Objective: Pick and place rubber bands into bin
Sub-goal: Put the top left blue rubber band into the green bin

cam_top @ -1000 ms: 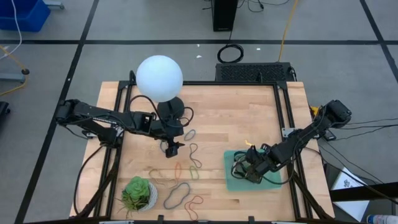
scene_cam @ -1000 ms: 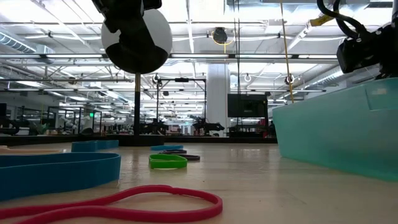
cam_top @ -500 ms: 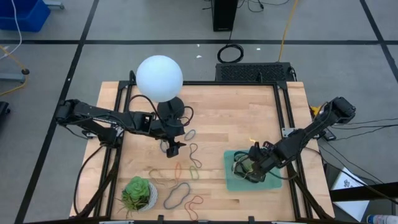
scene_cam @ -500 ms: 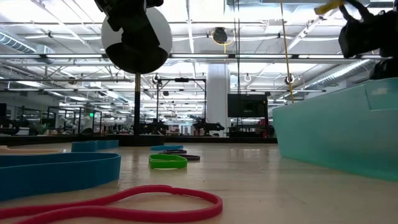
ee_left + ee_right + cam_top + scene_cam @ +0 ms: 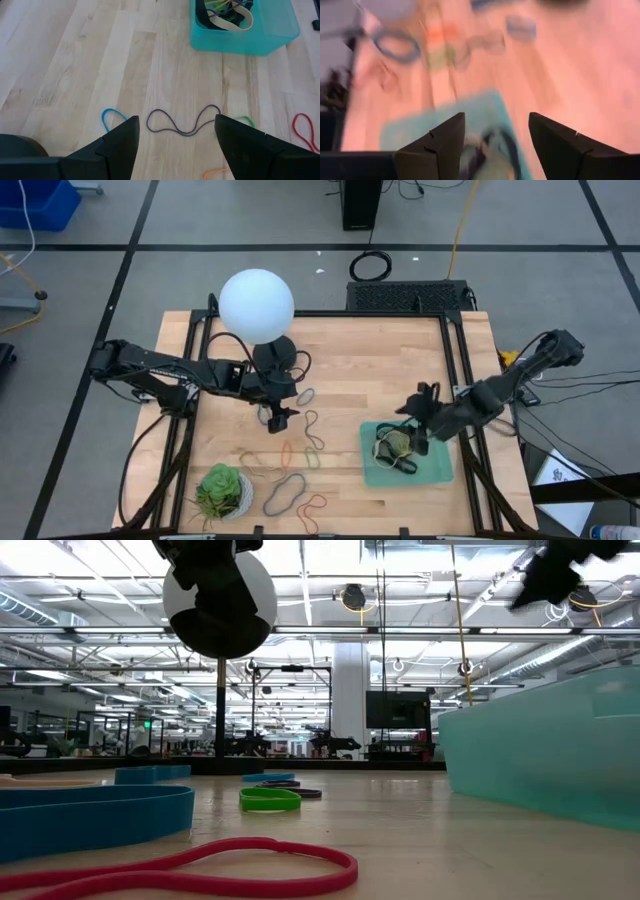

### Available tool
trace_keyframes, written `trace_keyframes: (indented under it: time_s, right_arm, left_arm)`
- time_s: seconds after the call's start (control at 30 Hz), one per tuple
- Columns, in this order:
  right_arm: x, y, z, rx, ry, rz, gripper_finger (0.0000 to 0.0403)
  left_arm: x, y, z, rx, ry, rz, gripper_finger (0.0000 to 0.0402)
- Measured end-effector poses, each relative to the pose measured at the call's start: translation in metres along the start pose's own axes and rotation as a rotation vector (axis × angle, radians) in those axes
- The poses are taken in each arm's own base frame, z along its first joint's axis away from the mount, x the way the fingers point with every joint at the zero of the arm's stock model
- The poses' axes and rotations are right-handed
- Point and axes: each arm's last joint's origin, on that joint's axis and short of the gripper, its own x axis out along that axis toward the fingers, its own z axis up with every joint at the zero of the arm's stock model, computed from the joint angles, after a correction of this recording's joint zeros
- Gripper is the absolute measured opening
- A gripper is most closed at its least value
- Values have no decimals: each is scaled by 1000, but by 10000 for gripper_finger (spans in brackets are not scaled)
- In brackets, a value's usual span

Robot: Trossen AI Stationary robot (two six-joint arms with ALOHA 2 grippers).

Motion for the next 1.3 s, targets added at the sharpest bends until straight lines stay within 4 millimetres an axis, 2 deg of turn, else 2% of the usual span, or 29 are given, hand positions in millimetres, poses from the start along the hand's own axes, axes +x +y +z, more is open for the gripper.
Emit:
trace_keyframes:
  time_s: [0.23,0.4,0.63,0.77,1.07,1.3]
  right_arm:
    - [-19,-3,32,-211,-304,101,212]
    - [-23,-12,39,-293,-332,123,212]
    - [-19,-22,45,-294,-340,59,212]
    - [-16,-27,47,-289,-338,31,212]
    - [-12,-32,50,-290,-331,-7,212]
    - [-11,-32,50,-289,-329,-10,212]
  left_arm:
    - [0,0,0,-17,0,0,267]
    - [0,-3,-3,-6,20,-5,267]
    - [0,-12,-23,21,189,72,267]
    - [10,-16,-33,-17,268,114,266]
    - [45,-4,-63,-299,537,326,266]
    - [76,-7,-79,-324,667,347,266]
